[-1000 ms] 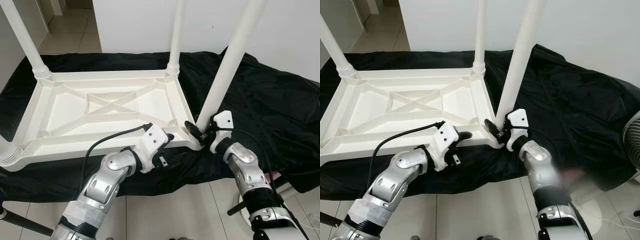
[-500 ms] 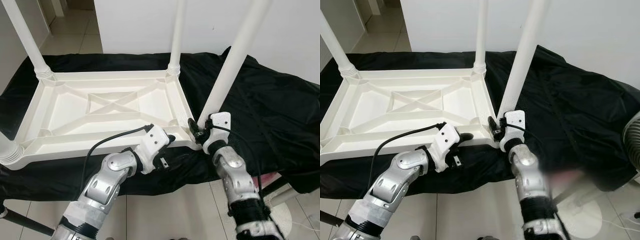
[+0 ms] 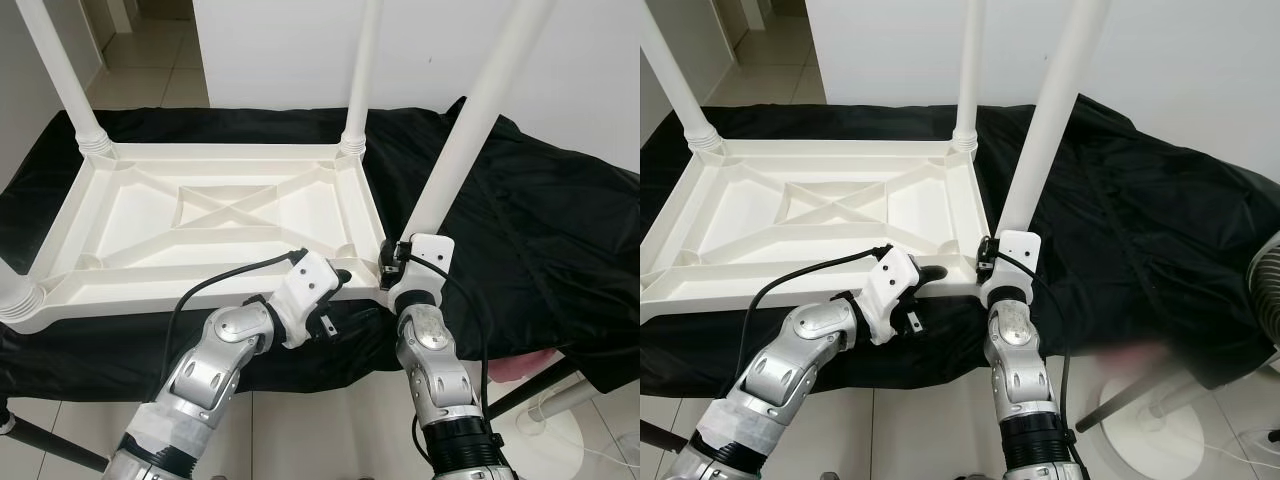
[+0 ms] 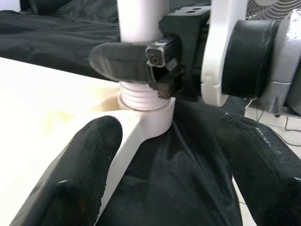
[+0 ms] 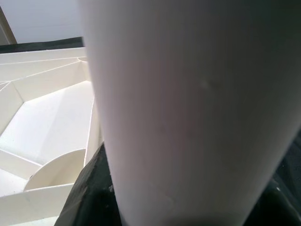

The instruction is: Building children table

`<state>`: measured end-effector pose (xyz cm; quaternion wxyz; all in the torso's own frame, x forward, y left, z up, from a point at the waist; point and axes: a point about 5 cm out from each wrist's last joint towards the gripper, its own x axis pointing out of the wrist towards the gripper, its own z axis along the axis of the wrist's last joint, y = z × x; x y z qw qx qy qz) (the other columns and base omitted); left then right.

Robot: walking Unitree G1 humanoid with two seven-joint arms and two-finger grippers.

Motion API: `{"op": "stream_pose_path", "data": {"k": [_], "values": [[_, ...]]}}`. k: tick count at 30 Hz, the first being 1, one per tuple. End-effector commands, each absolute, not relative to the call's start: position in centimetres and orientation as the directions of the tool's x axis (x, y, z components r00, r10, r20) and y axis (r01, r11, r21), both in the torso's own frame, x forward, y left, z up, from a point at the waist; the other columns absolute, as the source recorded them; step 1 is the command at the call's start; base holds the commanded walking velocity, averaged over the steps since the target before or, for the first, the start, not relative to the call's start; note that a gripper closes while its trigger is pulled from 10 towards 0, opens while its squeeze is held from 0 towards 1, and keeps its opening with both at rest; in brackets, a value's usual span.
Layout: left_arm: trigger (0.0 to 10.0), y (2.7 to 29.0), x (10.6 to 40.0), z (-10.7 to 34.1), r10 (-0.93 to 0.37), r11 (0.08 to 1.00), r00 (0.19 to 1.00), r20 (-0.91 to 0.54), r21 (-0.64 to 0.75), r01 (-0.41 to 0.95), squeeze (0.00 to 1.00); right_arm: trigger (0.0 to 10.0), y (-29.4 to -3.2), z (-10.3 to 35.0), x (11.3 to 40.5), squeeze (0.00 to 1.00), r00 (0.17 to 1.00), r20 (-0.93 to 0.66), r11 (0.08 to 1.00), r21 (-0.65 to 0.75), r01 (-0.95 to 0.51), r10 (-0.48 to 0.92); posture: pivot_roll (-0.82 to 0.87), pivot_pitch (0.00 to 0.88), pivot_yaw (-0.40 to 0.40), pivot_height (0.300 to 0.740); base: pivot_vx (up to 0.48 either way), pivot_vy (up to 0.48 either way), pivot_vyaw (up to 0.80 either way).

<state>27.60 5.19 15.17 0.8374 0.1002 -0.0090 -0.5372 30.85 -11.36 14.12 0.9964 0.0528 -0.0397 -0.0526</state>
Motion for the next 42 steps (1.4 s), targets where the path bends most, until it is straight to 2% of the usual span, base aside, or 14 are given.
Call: {"op": "stream_pose_path", "data": {"k": [1, 3, 4, 5, 11, 14, 15, 17, 18, 24, 28, 32, 33, 42], "values": [[10.0, 5.3, 27.7, 14.6, -0.885, 0.431, 0.453, -0.111, 0.179, 0.885, 0.0, 10.0, -10.7, 13.1, 30.1, 0.0, 0.997, 0.021, 0.98, 0.183, 0.075, -0.08, -0.06, 0.023, -0.043, 0.74, 0.0, 0.0, 0.0], [10.0, 5.3, 27.7, 14.6, -0.885, 0.431, 0.453, -0.11, 0.179, 0.884, 0.0, 10.0, -10.7, 13.2, 30.1, 0.0, 0.998, 0.029, 0.981, 0.185, 0.058, -0.064, -0.06, 0.023, -0.043, 0.74, 0.0, 0.0, 0.0], [10.0, 5.3, 27.7, 14.6, -0.884, 0.432, 0.454, -0.109, 0.18, 0.884, 0.0, 10.0, -10.7, 13.3, 30.0, 0.23, 0.998, 0.036, 0.982, 0.185, 0.042, -0.05, -0.06, 0.022, -0.044, 0.74, 0.0, 0.0, 0.0], [10.0, 5.3, 27.7, 14.6, -0.884, 0.432, 0.455, -0.108, 0.18, 0.883, 0.0, 10.0, -10.6, 13.4, 30.0, 1.0, 0.999, 0.044, 0.982, 0.189, 0.022, -0.031, -0.06, 0.023, -0.045, 0.74, 0.0, 0.0, 0.0], [10.0, 5.3, 27.7, 14.6, -0.883, 0.434, 0.456, -0.107, 0.18, 0.883, 0.0, 10.0, -10.9, 13.7, 29.8, 1.0, 0.998, 0.07, 0.984, 0.176, -0.01, -0.003, -0.06, 0.025, -0.046, 0.74, 0.0, 0.0, 0.0], [10.0, 5.4, 27.7, 14.5, -0.882, 0.436, 0.458, -0.11, 0.178, 0.882, 0.0, 10.0, -11.9, 13.8, 29.9, 1.0, 0.995, 0.093, 0.986, 0.158, -0.055, 0.041, -0.06, 0.026, -0.047, 0.74, 0.0, 0.0, 0.0], [10.0, 5.4, 27.7, 14.5, -0.881, 0.438, 0.46, -0.111, 0.179, 0.881, 0.0, 10.0, -12.4, 13.9, 29.9, 0.76, 0.992, 0.107, 0.986, 0.145, -0.081, 0.066, -0.06, 0.029, -0.048, 0.74, 0.0, 0.0, 0.0], [10.0, 5.4, 27.7, 14.5, -0.881, 0.438, 0.46, -0.111, 0.179, 0.881, 0.0, 10.0, -12.4, 13.9, 29.9, 0.76, 0.992, 0.107, 0.986, 0.145, -0.081, 0.066, -0.06, 0.029, -0.048, 0.74, 0.0, 0.0, 0.0], [10.0, 5.5, 27.7, 14.5, -0.88, 0.439, 0.461, -0.112, 0.179, 0.881, 0.0, 10.0, -12.8, 13.9, 29.8, 0.0, 0.988, 0.124, 0.986, 0.13, -0.105, 0.089, -0.06, 0.03, -0.048, 0.74, 0.0, 0.0, 0.0], [10.0, 5.8, 27.7, 14.4, -0.879, 0.437, 0.461, -0.121, 0.186, 0.88, 0.0, 10.0, -14.0, 14.2, 29.4, 0.0, 0.97, 0.175, 0.977, 0.103, -0.186, 0.166, -0.06, 0.037, -0.049, 0.74, 0.0, 0.0, 0.0], [10.0, 6.4, 27.8, 14.4, -0.877, 0.433, 0.461, -0.134, 0.198, 0.88, 0.0, 10.0, -15.4, 14.1, 29.1, 0.0, 0.932, 0.191, 0.946, 0.04, -0.322, 0.309, -0.07, 0.046, -0.042, 0.74, 0.0, 0.0, 0.0], [10.0, 6.6, 27.8, 14.4, -0.878, 0.428, 0.458, -0.138, 0.201, 0.881, 0.0, 10.0, -16.0, 14.1, 29.1, 0.0, 0.913, 0.187, 0.929, 0.012, -0.37, 0.362, -0.07, 0.054, -0.034, 0.74, 0.0, 0.0, 0.0], [10.0, 6.8, 27.8, 14.4, -0.88, 0.422, 0.453, -0.141, 0.203, 0.883, 0.0, 10.0, -16.7, 14.2, 29.3, 0.0, 0.889, 0.18, 0.906, -0.025, -0.423, 0.421, -0.08, 0.058, -0.029, 0.74, 0.0, 0.0, 0.0], [10.0, 6.9, 27.9, 14.5, -0.883, 0.414, 0.446, -0.144, 0.206, 0.887, 0.0, 10.0, -17.7, 14.9, 30.7, 0.0, 0.843, 0.162, 0.858, -0.123, -0.499, 0.513, -0.08, 0.061, -0.019, 0.74, 0.0, 0.0, 0.0]]}}
